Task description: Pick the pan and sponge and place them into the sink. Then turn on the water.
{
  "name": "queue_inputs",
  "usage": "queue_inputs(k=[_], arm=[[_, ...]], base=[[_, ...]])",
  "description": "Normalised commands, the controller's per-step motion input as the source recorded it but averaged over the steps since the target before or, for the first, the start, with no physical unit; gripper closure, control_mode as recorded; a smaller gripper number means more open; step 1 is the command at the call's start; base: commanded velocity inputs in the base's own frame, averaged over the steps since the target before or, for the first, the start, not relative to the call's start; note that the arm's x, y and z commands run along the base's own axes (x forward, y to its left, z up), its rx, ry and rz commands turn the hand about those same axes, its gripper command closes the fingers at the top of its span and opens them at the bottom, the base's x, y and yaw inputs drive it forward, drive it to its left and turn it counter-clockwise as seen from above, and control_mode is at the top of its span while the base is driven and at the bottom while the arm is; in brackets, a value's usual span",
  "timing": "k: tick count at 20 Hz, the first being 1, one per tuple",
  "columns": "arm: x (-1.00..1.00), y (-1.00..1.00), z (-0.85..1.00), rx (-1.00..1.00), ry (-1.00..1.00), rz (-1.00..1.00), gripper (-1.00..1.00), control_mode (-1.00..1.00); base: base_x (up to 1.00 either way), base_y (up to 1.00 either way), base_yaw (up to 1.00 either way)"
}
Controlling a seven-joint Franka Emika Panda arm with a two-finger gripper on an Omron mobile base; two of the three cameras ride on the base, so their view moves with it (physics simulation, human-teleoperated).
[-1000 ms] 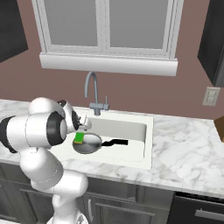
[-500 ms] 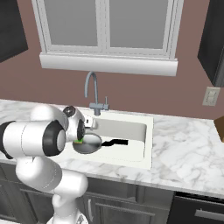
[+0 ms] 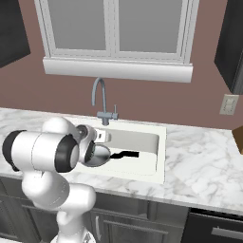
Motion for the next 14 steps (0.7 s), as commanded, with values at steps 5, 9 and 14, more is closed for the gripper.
queue_inputs(k=[5,9,14], arm=[[0.00,-0.25,0.13,0.02,-0.22,0.02,-1.00,-1.00],[0.02,-0.25,0.15,0.03,-0.19,0.04,-1.00,-1.00],[0.14,-0.23,0.16,0.07,-0.10,0.05,-1.00,-1.00]], base=[[0.00,0.00,0.00],[0.00,0.00,0.00],[0.00,0.00,0.00]])
